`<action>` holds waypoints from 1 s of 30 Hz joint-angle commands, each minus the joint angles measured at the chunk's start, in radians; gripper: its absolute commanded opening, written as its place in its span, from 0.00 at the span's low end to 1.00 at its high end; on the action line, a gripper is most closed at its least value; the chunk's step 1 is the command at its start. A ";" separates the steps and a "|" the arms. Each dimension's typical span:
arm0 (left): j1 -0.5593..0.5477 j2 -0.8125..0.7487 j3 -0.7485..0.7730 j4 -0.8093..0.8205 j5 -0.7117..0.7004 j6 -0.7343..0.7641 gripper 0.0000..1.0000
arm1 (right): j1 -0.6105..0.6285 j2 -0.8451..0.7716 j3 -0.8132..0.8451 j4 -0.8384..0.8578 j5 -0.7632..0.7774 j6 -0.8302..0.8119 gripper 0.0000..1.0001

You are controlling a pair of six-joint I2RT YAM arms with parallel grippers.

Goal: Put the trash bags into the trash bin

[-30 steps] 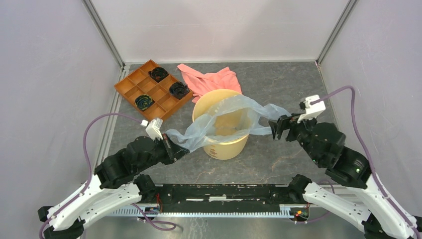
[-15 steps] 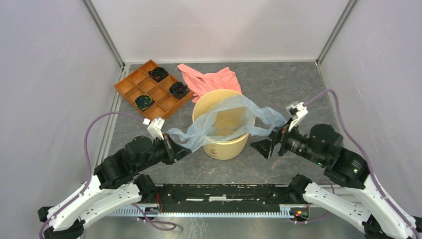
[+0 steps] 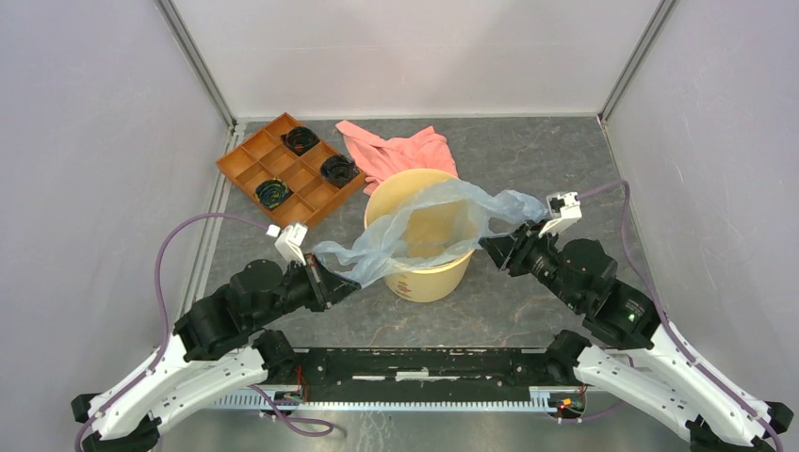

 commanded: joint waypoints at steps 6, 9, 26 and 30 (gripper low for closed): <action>0.004 -0.026 -0.040 -0.009 -0.021 -0.019 0.02 | 0.001 -0.044 -0.038 0.075 0.158 -0.170 0.17; 0.004 -0.018 -0.040 -0.030 -0.032 -0.026 0.02 | 0.000 -0.067 -0.046 0.043 0.081 -0.296 0.16; 0.004 0.028 -0.033 -0.057 -0.082 -0.060 0.02 | 0.001 -0.182 -0.214 -0.048 0.019 -0.355 0.14; 0.005 0.068 -0.049 -0.046 -0.129 -0.063 0.02 | 0.000 -0.135 -0.271 0.044 0.074 -0.382 0.36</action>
